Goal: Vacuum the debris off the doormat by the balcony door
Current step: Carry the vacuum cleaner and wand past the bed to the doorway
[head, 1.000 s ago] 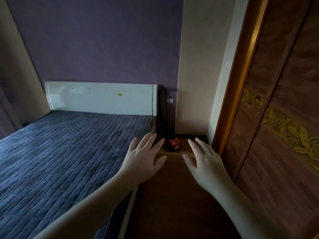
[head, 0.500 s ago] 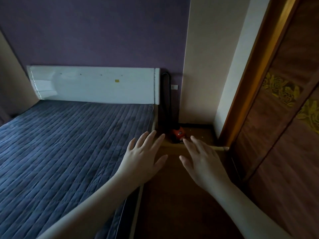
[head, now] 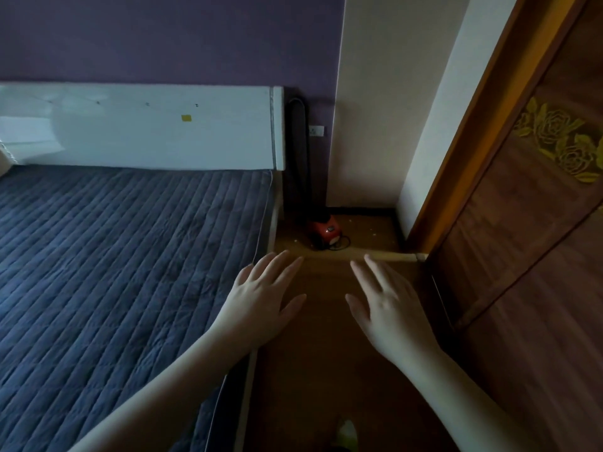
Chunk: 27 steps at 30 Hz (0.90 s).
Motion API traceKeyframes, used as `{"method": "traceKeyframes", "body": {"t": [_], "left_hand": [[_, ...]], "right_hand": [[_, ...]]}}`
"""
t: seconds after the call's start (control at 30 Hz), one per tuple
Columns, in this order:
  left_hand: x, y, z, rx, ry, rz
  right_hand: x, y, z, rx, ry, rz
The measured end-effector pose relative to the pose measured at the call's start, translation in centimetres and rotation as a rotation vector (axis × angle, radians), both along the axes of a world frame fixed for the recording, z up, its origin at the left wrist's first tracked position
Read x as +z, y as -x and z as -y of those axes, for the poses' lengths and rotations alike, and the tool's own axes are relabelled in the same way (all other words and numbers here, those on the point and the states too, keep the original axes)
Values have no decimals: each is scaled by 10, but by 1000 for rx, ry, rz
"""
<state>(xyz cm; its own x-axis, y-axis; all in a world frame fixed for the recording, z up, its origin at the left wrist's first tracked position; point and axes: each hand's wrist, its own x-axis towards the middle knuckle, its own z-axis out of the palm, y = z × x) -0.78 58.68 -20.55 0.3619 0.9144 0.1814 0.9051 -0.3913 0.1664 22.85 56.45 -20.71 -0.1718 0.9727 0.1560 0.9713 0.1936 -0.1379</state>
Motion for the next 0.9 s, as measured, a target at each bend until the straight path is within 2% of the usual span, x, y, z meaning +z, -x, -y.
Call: {"method": "traceKeyframes", "body": {"t": [0.2,0.4,0.67,0.9], "left_hand": [[-18,-25,-97,40,70,-43],[-23,-54,-193,48,76,-36],[-43,-37,-323,98,62,-21],[-71,6,-437,41,57,-68]], "right_hand": [[-29,-41,-95,57,127,-48],[-38,-55,-199,87,135,-51],[-56,-23,-329,83,158,-90],[-84,21,-445,17,240,-71]]}}
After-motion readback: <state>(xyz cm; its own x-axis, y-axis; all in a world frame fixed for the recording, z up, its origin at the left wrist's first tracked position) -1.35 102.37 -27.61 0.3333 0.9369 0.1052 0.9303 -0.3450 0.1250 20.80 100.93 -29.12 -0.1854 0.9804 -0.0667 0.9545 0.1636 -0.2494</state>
